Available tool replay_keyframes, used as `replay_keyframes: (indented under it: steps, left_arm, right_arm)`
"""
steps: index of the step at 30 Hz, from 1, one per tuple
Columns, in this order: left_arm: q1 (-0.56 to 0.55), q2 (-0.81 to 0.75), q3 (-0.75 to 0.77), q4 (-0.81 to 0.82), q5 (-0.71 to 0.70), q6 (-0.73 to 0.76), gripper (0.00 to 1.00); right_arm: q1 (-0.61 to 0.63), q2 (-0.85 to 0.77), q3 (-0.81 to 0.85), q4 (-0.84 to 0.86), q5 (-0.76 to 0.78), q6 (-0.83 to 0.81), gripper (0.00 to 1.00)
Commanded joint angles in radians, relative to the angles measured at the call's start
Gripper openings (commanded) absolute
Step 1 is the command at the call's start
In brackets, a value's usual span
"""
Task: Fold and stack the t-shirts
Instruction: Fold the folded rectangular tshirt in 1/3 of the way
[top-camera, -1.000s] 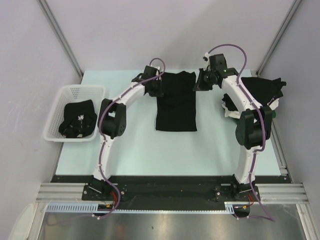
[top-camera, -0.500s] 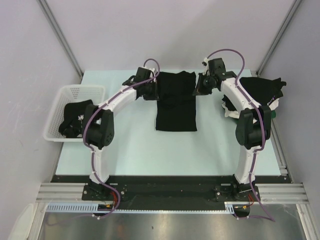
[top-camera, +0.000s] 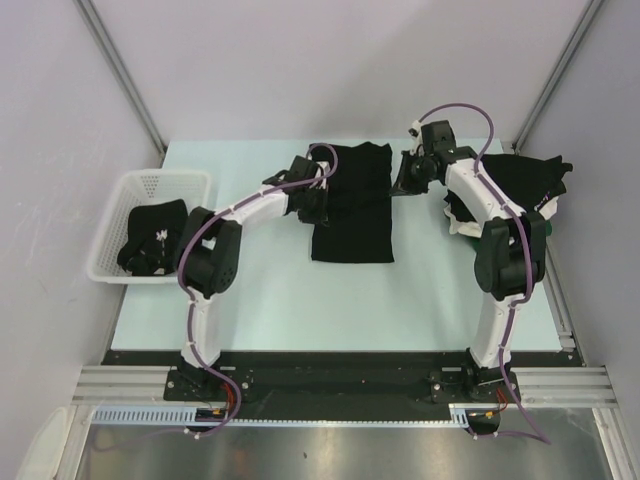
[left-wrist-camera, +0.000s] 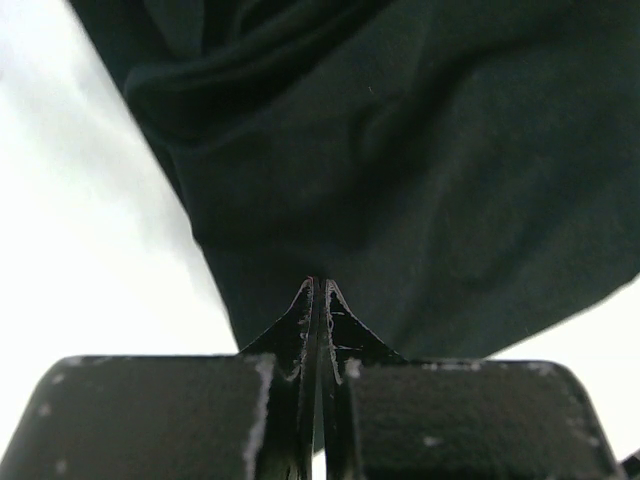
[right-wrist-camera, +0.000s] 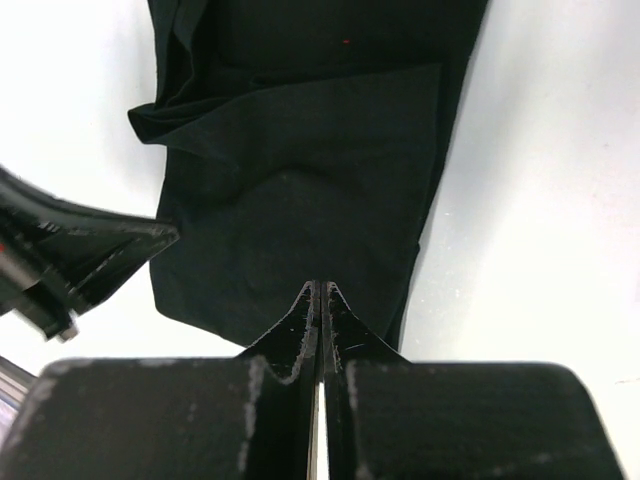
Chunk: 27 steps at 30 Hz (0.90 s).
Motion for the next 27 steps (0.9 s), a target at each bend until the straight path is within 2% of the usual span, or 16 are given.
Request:
replay_keyframes:
  steps: [1,13,27]
  left_arm:
    - [0.003,0.067,0.088,0.042,0.018,0.018,0.0]
    - [0.02,0.202,0.26,0.002,-0.006,0.062,0.0]
    - [0.109,0.32,0.429,-0.017,-0.031,0.064,0.0]
  right_arm:
    - [-0.019,-0.065,0.013,-0.002,0.002,-0.027,0.0]
    - [-0.037,-0.049,0.028,-0.034,0.017,-0.042,0.0]
    - [-0.042,-0.015,0.04,-0.051,0.023,-0.053,0.0]
